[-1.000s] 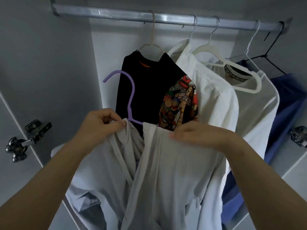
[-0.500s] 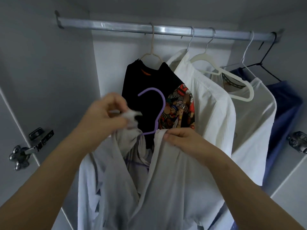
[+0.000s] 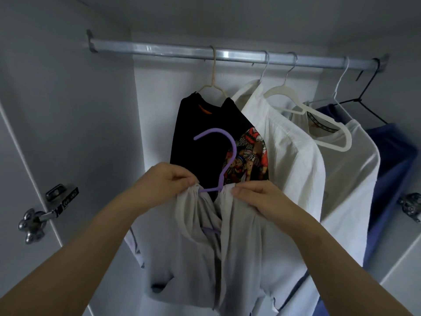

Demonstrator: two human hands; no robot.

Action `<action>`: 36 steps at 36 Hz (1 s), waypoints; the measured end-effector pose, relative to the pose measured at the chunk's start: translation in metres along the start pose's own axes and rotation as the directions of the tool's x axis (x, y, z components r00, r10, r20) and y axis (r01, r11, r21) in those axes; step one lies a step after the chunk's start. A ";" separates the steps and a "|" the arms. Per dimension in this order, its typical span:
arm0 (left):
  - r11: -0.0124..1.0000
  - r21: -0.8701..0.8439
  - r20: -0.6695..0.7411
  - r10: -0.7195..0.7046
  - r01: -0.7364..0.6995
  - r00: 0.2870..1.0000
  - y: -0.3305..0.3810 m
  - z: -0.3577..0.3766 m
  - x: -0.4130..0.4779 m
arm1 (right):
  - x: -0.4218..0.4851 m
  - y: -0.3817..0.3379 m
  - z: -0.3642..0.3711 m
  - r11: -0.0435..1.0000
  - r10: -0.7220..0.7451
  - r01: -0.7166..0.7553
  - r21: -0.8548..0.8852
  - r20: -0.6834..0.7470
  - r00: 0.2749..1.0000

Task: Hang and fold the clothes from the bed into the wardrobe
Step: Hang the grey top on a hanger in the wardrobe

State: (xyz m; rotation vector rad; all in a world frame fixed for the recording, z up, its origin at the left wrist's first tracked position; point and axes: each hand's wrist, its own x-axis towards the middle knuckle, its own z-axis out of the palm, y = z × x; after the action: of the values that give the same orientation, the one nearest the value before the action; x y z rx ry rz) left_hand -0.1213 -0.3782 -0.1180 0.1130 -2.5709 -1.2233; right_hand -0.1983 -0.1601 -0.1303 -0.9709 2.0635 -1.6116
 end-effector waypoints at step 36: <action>0.957 -0.284 -0.438 -0.190 0.065 0.879 -0.008 -0.106 0.098 | 0.151 -0.125 0.069 0.801 0.213 -0.120 0.587 -0.092 0.973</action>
State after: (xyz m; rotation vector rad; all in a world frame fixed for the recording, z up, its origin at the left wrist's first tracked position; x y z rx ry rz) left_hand -0.1843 -0.4818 -0.0386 0.4667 -2.0005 -1.3762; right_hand -0.2228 -0.3284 -0.0114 -0.4419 1.5139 -2.0815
